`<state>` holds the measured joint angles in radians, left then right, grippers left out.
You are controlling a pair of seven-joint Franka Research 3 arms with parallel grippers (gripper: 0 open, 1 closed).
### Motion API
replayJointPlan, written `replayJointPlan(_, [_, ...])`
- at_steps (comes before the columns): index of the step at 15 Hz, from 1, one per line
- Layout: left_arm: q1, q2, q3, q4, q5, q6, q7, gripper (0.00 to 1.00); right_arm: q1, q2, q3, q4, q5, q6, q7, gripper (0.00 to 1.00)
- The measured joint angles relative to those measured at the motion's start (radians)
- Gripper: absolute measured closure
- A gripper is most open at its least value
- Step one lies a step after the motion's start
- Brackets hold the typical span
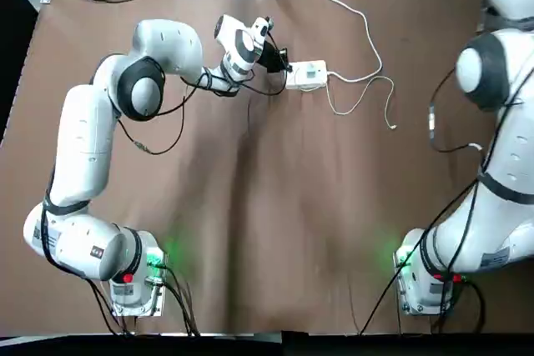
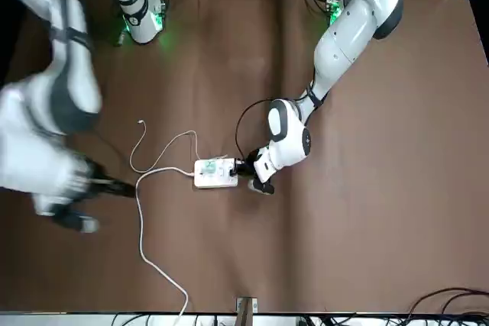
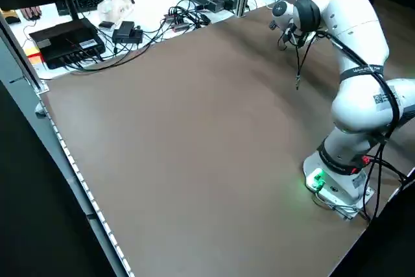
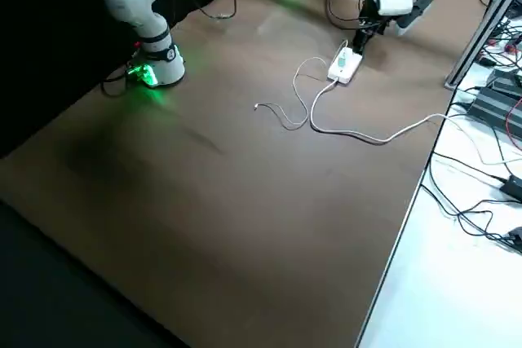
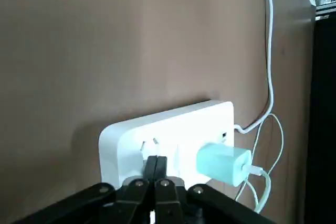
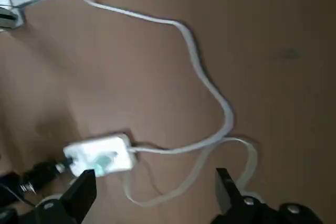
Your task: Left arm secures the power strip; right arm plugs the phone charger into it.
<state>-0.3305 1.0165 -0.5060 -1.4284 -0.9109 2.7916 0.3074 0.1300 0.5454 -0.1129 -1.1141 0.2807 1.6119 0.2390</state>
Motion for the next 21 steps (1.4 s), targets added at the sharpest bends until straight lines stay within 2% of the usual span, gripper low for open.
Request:
replayJointPlan(1, [0.001, 0.0, -0.003, 0.003, 0.0, 0.0, 0.0, 0.99, -0.047, -0.029, 0.0, 0.0, 0.0, -0.052, -0.049, 0.0])
replayJointPlan(3, [0.005, 0.0, -0.01, 0.012, -0.001, 0.003, 0.0, 0.99, -0.081, -0.073, 0.0, 0.0, -0.02, -0.083, -0.084, 0.0])
replayJointPlan(7, [0.028, -0.012, -0.014, 0.029, -0.003, 0.017, -0.004, 0.99, -0.063, -0.174, 0.014, -0.005, -0.126, -0.156, -0.084, 0.0])
replayJointPlan(9, [0.068, -0.038, -0.015, 0.031, -0.003, 0.017, -0.004, 0.99, -0.061, -0.231, 0.014, -0.034, -0.139, -0.167, -0.084, 0.0])
replayJointPlan(12, [0.119, -0.079, -0.014, 0.022, -0.003, 0.014, -0.004, 0.99, -0.06, -0.315, 0.016, -0.116, -0.149, -0.115, -0.084, 0.0])
replayJointPlan(14, [0.157, -0.115, -0.014, -0.005, -0.003, 0.014, -0.004, 0.99, -0.06, -0.367, 0.027, -0.174, -0.186, -0.085, -0.086, 0.0])
replayJointPlan(16, [0.194, -0.167, -0.013, -0.052, -0.003, 0.012, -0.004, 0.99, -0.06, -0.402, 0.06, -0.22, -0.232, -0.063, -0.086, 0.0])
replayJointPlan(18, [0.231, -0.228, -0.009, -0.123, 0.004, 0.012, -0.003, 0.99, -0.057, -0.43, 0.094, -0.267, -0.27, -0.028, -0.084, 0.0])
replayJointPlan(20, [0.284, -0.299, -0.007, -0.215, 0.038, 0.009, -0.002, 0.99, -0.053, -0.469, 0.104, -0.333, -0.28, 0.019, -0.082, 0.0])
replayJointPlan(21, [0.302, -0.313, -0.006, -0.231, 0.053, -0.011, -0.002, 0.99, -0.053, -0.476, 0.104, -0.335, -0.28, 0.024, -0.081, 0.0])
